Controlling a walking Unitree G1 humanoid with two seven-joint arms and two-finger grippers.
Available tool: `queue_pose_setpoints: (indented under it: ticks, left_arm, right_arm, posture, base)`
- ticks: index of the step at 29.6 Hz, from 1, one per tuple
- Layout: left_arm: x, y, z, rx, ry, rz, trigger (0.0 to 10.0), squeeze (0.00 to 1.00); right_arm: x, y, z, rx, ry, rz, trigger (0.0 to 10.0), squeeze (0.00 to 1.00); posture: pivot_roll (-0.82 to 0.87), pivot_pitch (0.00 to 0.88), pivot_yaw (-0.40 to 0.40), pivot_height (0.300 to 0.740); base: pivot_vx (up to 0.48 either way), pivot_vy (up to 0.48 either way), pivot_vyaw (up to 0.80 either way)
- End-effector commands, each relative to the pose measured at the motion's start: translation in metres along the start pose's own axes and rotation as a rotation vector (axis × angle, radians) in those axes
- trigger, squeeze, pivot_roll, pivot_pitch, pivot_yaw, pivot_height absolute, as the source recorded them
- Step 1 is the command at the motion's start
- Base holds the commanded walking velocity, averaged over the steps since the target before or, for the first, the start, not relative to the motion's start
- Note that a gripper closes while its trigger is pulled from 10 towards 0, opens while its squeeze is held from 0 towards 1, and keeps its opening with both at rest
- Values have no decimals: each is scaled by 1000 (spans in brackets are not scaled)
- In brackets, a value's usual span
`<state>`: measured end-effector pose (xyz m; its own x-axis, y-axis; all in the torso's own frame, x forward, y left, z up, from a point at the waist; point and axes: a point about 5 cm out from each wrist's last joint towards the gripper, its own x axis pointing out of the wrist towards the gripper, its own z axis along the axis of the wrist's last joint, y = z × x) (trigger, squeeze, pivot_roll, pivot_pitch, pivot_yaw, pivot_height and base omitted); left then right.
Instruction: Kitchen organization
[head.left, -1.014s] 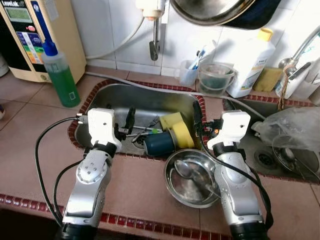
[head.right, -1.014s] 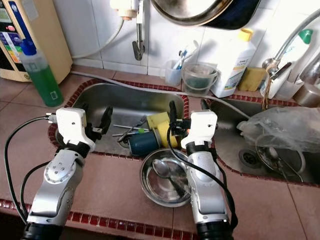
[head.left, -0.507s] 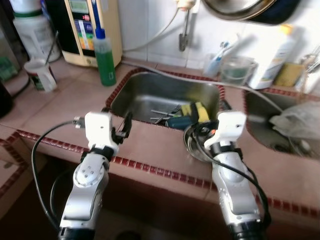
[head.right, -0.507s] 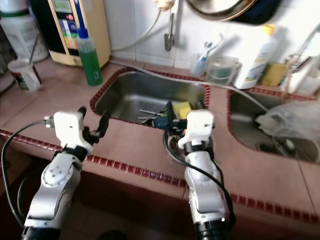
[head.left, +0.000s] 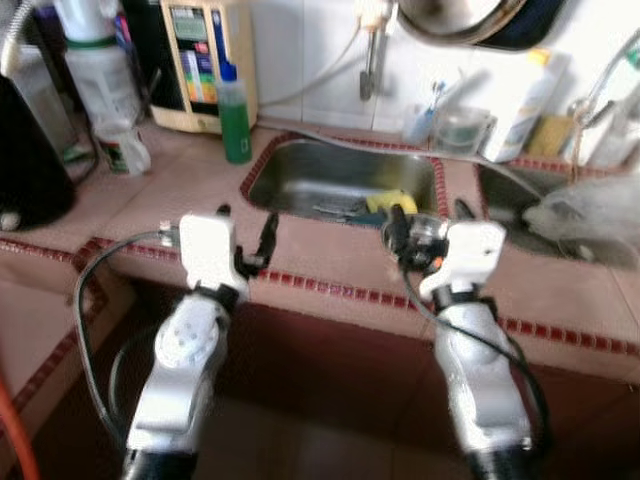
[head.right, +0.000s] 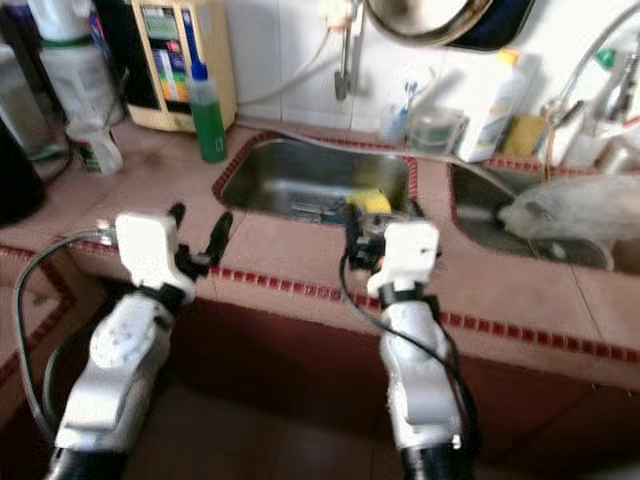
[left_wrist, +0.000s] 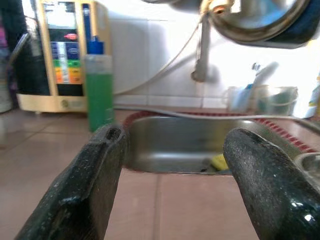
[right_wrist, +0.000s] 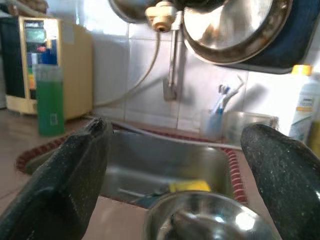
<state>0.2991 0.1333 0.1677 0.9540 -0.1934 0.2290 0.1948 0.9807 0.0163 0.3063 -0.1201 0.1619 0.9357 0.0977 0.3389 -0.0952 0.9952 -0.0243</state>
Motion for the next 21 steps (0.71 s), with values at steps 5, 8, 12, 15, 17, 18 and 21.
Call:
queue_pose_setpoints:
  ticks: [5,8,12,15,17,18,21]
  left_arm:
    - [2,-3,4,19,-20,-37,10000,0]
    - [2,-5,4,35,-23,-63,10000,0]
    - [2,-6,5,33,-27,-72,10000,0]
    - [2,-6,5,28,-29,-74,10000,0]
    - [1,-6,4,25,-24,-73,10000,0]
    - [1,-6,4,27,-23,-74,10000,0]
    - [1,-7,4,26,-23,-76,10000,0]
  right_arm:
    - [2,-3,2,-11,-3,-12,10000,0]
    - [3,-3,2,-18,-4,-10,10000,0]
    - [3,-4,2,-23,-5,-9,10000,0]
    - [3,-5,2,-26,-5,-10,10000,0]
    - [3,-5,2,-28,-4,-12,10000,0]
    - [3,-5,2,-29,-3,-13,10000,0]
    - [2,-5,2,-30,-2,-13,10000,0]
  posture:
    - [0,70,-18,740]
    - [-1,72,-20,740]
    - [-3,73,-19,740]
    - [-3,73,-19,740]
    - [-4,75,-19,740]
    - [-4,75,-19,740]
    - [-7,78,-19,740]
  base:
    - [0,0,0]
    - [0,0,0]
    - [0,-120,0]
    - [0,-480,0]
    - [0,-480,0]
    - [0,-480,0]
    - [0,-480,0]
